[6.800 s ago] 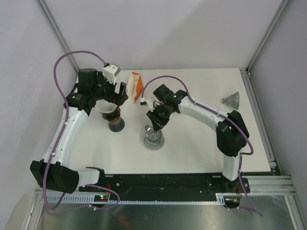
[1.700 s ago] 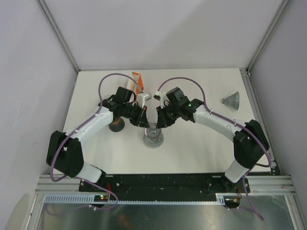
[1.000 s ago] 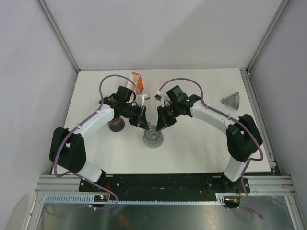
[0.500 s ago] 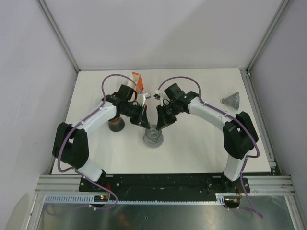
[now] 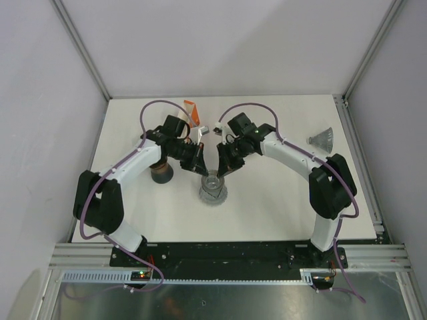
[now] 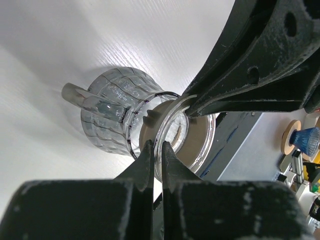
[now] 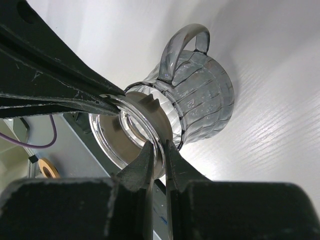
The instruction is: Place the coffee filter in the dripper
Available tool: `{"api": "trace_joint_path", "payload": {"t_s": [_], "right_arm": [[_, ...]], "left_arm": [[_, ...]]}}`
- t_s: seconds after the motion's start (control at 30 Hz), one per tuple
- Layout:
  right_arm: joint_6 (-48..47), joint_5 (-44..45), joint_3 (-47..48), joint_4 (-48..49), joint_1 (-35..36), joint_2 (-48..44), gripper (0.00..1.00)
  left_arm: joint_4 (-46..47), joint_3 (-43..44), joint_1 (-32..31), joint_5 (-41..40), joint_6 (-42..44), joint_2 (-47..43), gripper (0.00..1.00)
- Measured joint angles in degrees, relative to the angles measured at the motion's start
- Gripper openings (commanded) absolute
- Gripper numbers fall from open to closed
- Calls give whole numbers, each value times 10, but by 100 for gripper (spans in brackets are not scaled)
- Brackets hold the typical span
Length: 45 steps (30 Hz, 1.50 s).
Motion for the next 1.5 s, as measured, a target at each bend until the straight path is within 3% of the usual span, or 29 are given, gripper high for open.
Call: {"api": "trace_joint_path", "payload": {"t_s": [1.33, 1.5], "right_arm": [[-31, 45, 10, -5, 10, 18, 0], [-29, 59, 13, -9, 13, 18, 0]], "left_arm": [[24, -10, 0, -9, 4, 20, 0], [28, -10, 0, -12, 3, 21, 8]]}}
